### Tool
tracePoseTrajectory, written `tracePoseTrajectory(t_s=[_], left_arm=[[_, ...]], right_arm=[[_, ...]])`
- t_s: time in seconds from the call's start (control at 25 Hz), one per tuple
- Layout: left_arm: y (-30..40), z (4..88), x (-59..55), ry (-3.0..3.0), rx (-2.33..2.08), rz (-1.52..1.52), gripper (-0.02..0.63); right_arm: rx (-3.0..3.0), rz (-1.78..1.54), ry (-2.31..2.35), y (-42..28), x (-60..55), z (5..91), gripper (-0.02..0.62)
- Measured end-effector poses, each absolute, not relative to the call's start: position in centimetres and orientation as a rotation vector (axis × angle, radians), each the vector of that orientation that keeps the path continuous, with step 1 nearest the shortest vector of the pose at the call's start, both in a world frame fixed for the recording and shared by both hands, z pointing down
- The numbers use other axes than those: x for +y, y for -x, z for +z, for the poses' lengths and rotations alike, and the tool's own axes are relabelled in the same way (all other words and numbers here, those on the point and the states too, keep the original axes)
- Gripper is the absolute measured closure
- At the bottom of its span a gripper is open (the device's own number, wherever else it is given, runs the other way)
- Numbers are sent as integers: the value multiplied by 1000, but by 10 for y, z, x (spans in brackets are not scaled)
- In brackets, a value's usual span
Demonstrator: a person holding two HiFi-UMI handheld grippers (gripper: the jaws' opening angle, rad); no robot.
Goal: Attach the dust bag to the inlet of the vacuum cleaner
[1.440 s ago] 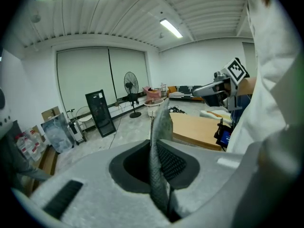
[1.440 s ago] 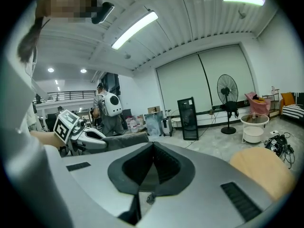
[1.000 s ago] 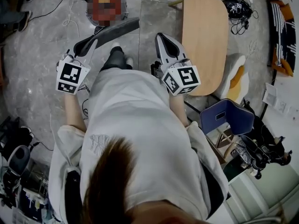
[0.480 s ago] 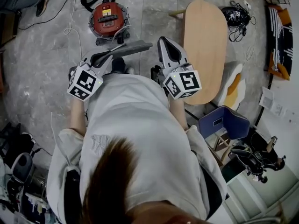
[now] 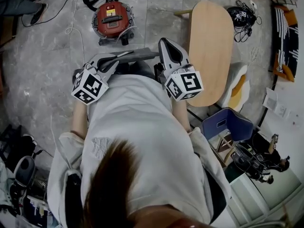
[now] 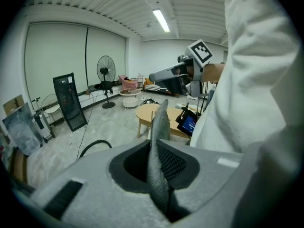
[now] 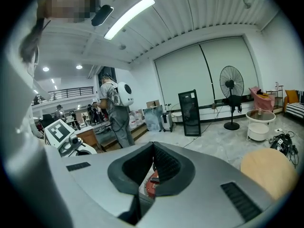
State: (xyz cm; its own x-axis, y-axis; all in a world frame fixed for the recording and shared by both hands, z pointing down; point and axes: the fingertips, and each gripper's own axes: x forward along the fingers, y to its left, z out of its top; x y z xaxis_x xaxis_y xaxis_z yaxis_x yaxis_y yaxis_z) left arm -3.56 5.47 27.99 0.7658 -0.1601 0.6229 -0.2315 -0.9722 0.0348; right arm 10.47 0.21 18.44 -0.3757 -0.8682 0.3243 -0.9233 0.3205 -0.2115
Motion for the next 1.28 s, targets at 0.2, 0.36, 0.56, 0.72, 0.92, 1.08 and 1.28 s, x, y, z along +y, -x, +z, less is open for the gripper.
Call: tracePoseTrajectory(t_s=[0.2,0.36,0.56,0.72,0.92,1.08,1.28], left_arm=[[36,280,57,-2842,-310,1020,565],[34,281,53,-2831,-339,1030,565],[28,279,45,-2815,-372,1043,565],[19,275,42,-2814,-374,1071,565],[9,287,33,-2801,-335,1117,565],[3,298,31,-2777,-318,1171,565],[-12,310,35,-2751,-321,1221,565]], right_arm=[[-2467,545,-1620,-102,-6,181,594],[-2540,539,-1520,-93,-16,181,594],[-2613,517,-1347,-83,-23,178,594],[-2643,497,-1238,-83,-26,175,569],[-2624,433,-951,-70,-15,200,514],[-2545,363,-689,-59,5,226,512],[-2482,321,-507,-63,17,252,502]])
